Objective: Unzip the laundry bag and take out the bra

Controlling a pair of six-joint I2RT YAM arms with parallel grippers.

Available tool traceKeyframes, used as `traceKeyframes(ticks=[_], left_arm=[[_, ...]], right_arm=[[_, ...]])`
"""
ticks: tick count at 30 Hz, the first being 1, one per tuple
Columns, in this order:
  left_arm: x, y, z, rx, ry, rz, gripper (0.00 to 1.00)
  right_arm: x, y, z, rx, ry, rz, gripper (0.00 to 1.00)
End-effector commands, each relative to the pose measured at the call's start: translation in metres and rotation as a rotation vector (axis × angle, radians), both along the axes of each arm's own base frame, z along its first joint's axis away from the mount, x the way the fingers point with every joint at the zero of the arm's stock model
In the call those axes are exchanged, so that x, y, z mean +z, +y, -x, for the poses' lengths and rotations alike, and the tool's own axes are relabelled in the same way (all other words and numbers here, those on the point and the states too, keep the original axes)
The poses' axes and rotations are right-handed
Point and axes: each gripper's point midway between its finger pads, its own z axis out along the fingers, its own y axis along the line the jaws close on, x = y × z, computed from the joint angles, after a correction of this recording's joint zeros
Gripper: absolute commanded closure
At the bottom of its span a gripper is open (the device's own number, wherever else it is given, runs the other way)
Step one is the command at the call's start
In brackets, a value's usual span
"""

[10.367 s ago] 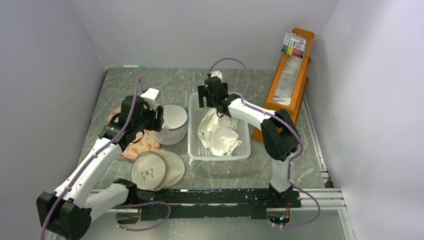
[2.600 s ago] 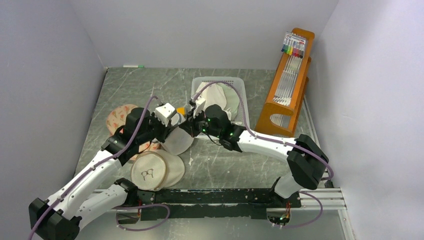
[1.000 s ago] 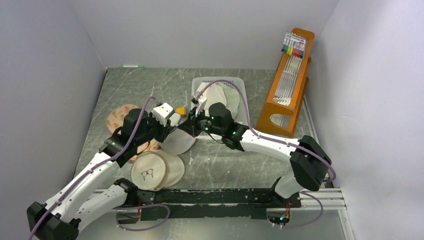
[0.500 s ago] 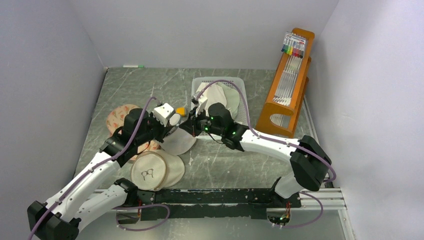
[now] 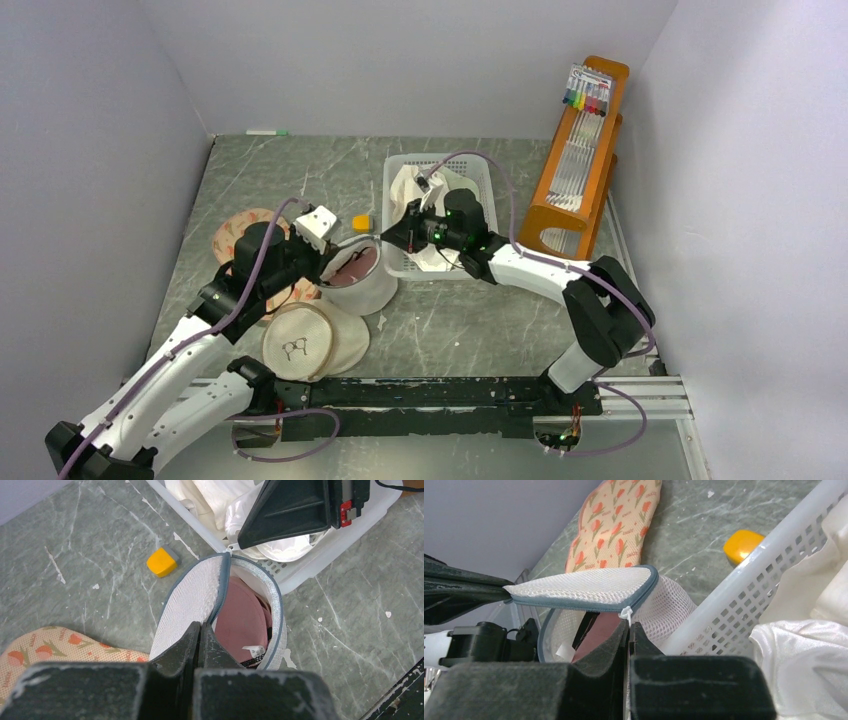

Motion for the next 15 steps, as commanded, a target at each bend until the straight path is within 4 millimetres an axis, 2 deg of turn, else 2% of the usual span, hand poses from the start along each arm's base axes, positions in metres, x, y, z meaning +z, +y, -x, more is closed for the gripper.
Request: traceKeyframes(ticks=[1, 4, 5, 8, 10, 15], left_arm=[[0.009, 0.003, -0.007, 0.031, -0.026, -0.001, 0.93], [0.005, 0.0, -0.007, 0.014, -0.005, -0.007, 0.91], [0.005, -0.002, -0.006, 0.006, -0.001, -0.007, 0.84], [0.007, -0.009, -0.001, -0.044, 0.0, 0.012, 0.54], [0.011, -0.015, 0.004, -0.084, -0.008, 0.039, 0.43], [0.016, -0.025, 0.013, -0.146, -0.011, 0.081, 0.35]], right_arm=[[0.019, 0.001, 0.001, 0.013, -0.064, -0.036, 1.0], [0.026, 0.005, 0.008, 0.028, -0.094, -0.031, 1.0], [0.029, 0.007, 0.011, 0.036, -0.107, -0.031, 1.0], [0.036, 0.012, 0.018, 0.053, -0.144, -0.027, 1.0], [0.041, 0.017, 0.024, 0.062, -0.165, -0.022, 1.0], [0.055, 0.03, 0.039, 0.079, -0.233, 0.001, 1.0]])
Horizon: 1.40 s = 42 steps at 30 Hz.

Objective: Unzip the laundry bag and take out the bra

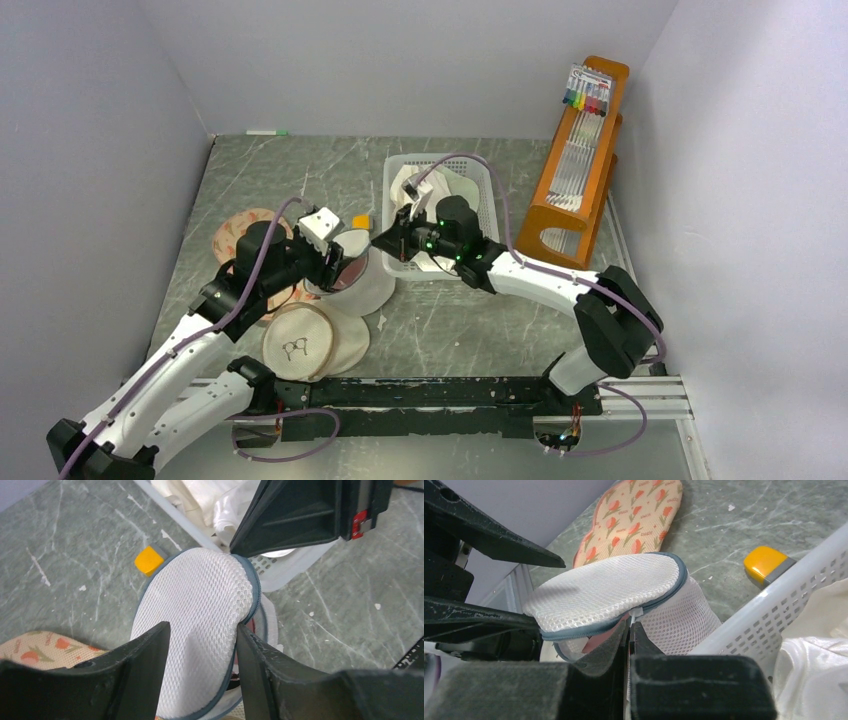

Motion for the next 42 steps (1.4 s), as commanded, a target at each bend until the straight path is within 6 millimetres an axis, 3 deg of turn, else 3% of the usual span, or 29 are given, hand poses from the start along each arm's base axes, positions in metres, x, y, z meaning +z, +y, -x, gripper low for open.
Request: traceKeyframes(ticks=[1, 4, 6, 9, 13, 21, 23, 27, 31, 33, 37, 42], left_arm=[[0.02, -0.016, 0.008, -0.095, -0.035, 0.071, 0.35], [0.023, -0.024, 0.016, -0.154, -0.029, 0.087, 0.26], [0.026, -0.024, 0.017, -0.161, -0.038, 0.092, 0.26], [0.032, -0.007, 0.008, -0.053, -0.07, 0.068, 0.31], [0.038, 0.019, -0.002, 0.097, -0.116, 0.048, 0.26], [0.051, 0.042, -0.003, 0.217, -0.158, 0.047, 0.23], [0.051, 0.035, 0.0, 0.169, -0.17, 0.066, 0.21], [0.04, 0.0, 0.008, -0.021, -0.139, 0.096, 0.21], [0.01, -0.017, 0.0, -0.071, -0.002, 0.053, 0.24], [-0.002, -0.027, 0.0, -0.111, 0.059, 0.047, 0.19], [-0.011, -0.026, -0.009, -0.067, 0.108, 0.02, 0.17], [-0.009, -0.02, -0.012, -0.032, 0.09, 0.014, 0.2]], right_arm=[[0.033, 0.013, 0.013, 0.023, -0.114, -0.011, 1.0], [0.034, 0.021, 0.021, 0.032, -0.132, -0.002, 1.0], [0.034, 0.022, 0.021, 0.026, -0.132, -0.002, 1.0], [0.027, 0.019, 0.014, -0.021, -0.115, 0.02, 1.0], [0.021, 0.008, 0.002, -0.103, -0.103, 0.042, 1.0], [0.018, -0.01, -0.014, -0.207, -0.066, 0.043, 1.0], [0.02, -0.009, -0.011, -0.185, -0.078, 0.034, 1.0], [0.026, 0.001, -0.001, -0.12, -0.097, 0.009, 1.0], [0.027, 0.005, 0.004, -0.105, -0.097, 0.003, 1.0], [0.028, 0.007, 0.007, -0.094, -0.099, -0.004, 1.0], [0.026, 0.011, 0.011, -0.08, -0.099, -0.002, 1.0], [0.022, 0.014, 0.013, -0.069, -0.094, 0.003, 1.0]])
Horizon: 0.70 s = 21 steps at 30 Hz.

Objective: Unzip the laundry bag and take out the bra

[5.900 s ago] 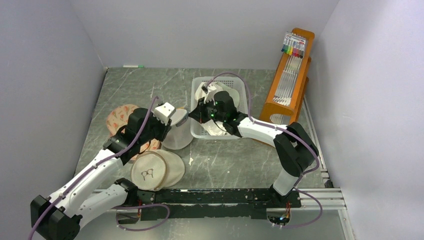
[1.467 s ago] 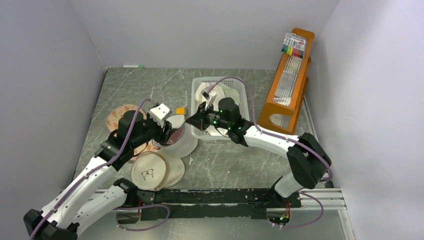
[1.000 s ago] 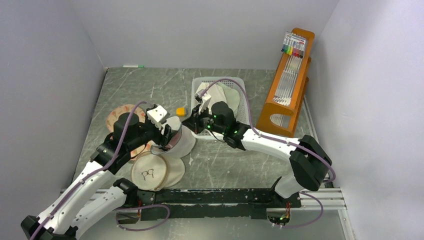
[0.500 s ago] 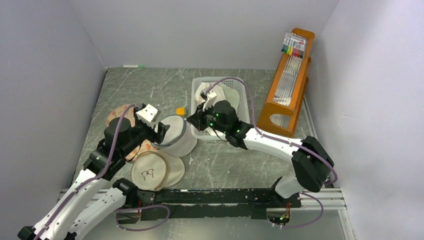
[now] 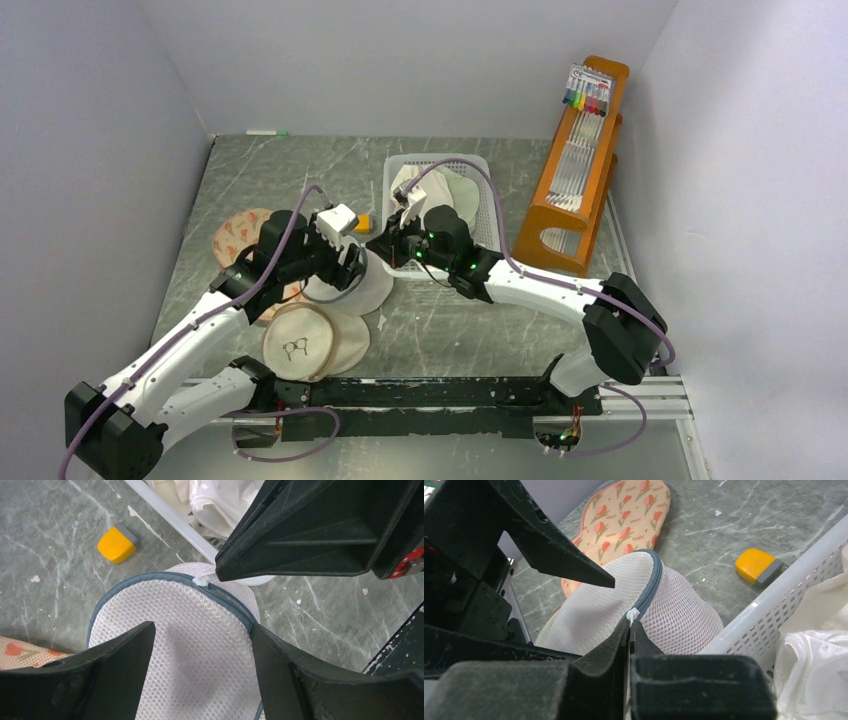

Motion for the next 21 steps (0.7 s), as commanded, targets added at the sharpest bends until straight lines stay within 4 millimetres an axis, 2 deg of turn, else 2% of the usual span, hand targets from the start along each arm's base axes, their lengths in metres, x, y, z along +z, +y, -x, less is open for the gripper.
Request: traceKeyframes(ticks=[1, 4, 8, 15, 18, 21], left_arm=[[0.03, 0.002, -0.007, 0.037, -0.07, 0.035, 0.23], [0.03, 0.015, -0.012, 0.106, -0.088, 0.004, 0.34], [0.029, 0.016, -0.012, 0.105, -0.082, -0.002, 0.54], [0.019, 0.015, -0.014, 0.105, -0.037, -0.039, 0.71], [0.025, 0.017, -0.013, 0.108, -0.053, -0.033, 0.79], [0.037, 0.016, -0.008, 0.091, -0.096, 0.002, 0.92]], right_arm=[[0.016, 0.005, 0.004, 0.025, -0.038, -0.046, 1.0], [0.013, 0.005, 0.005, 0.023, -0.033, -0.038, 1.0], [0.011, 0.003, 0.007, 0.024, -0.027, -0.038, 1.0], [0.006, 0.003, 0.012, 0.038, -0.016, -0.022, 1.0], [-0.003, 0.003, 0.012, 0.044, -0.007, -0.009, 1.0], [-0.013, 0.003, 0.011, 0.044, 0.005, 0.001, 1.0]])
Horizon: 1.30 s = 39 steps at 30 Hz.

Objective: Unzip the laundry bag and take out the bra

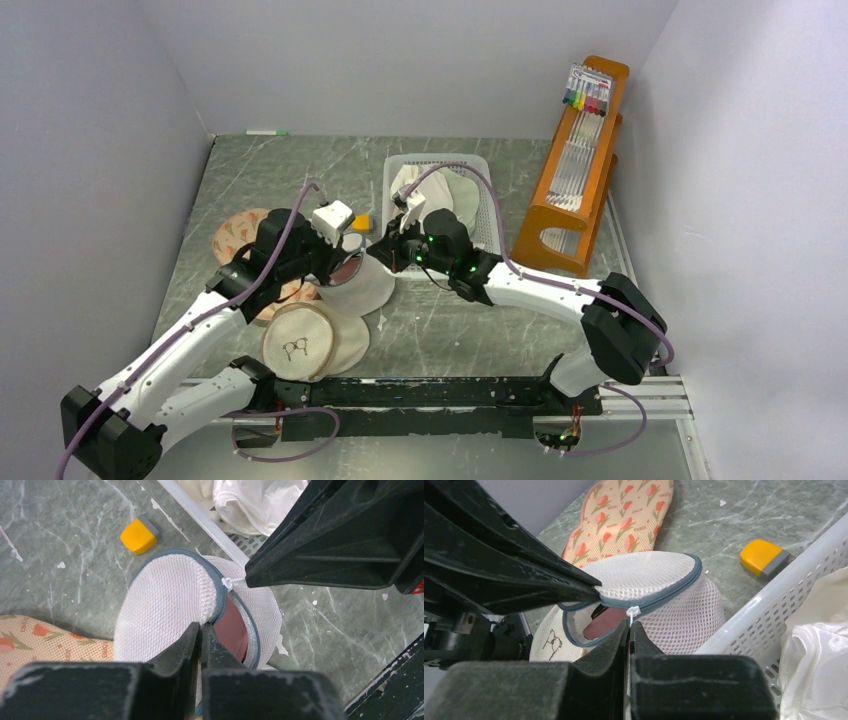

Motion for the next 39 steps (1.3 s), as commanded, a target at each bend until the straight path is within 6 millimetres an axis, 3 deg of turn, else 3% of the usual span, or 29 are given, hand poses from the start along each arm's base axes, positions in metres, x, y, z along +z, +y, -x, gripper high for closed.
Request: traceKeyframes(ticks=[1, 4, 8, 16, 23, 28, 32, 33, 37, 39], left_arm=[[0.036, 0.0, 0.002, -0.014, -0.104, 0.059, 0.93], [0.058, -0.01, 0.017, -0.108, -0.192, 0.135, 0.93], [0.078, -0.008, 0.028, -0.141, -0.295, 0.185, 0.93], [0.093, -0.005, 0.038, -0.164, -0.387, 0.224, 0.93], [0.105, -0.009, 0.051, -0.237, -0.468, 0.254, 0.93], [0.122, -0.001, 0.052, -0.199, -0.547, 0.288, 0.93], [0.109, 0.006, 0.042, -0.132, -0.493, 0.251, 0.93], [0.102, 0.006, 0.04, -0.129, -0.465, 0.232, 0.91], [0.089, 0.003, 0.031, -0.116, -0.349, 0.17, 0.78], [0.087, 0.002, 0.031, -0.122, -0.314, 0.161, 0.62]], right_arm=[[-0.008, 0.002, 0.002, 0.02, 0.0, -0.007, 1.0], [-0.01, -0.002, -0.008, 0.012, 0.011, -0.036, 1.0], [-0.018, -0.008, -0.031, -0.003, 0.035, -0.055, 1.0], [-0.027, -0.013, -0.068, -0.017, 0.015, -0.074, 1.0], [-0.025, 0.015, -0.045, 0.291, -0.079, -0.09, 1.0], [-0.03, 0.021, -0.054, 0.301, -0.085, -0.057, 1.0], [-0.019, 0.012, -0.054, 0.25, -0.09, -0.072, 1.0], [-0.011, 0.01, -0.054, 0.233, -0.095, -0.081, 1.0], [-0.015, -0.002, -0.045, 0.2, -0.079, -0.074, 1.0], [-0.013, -0.007, -0.044, 0.178, -0.073, -0.076, 1.0]])
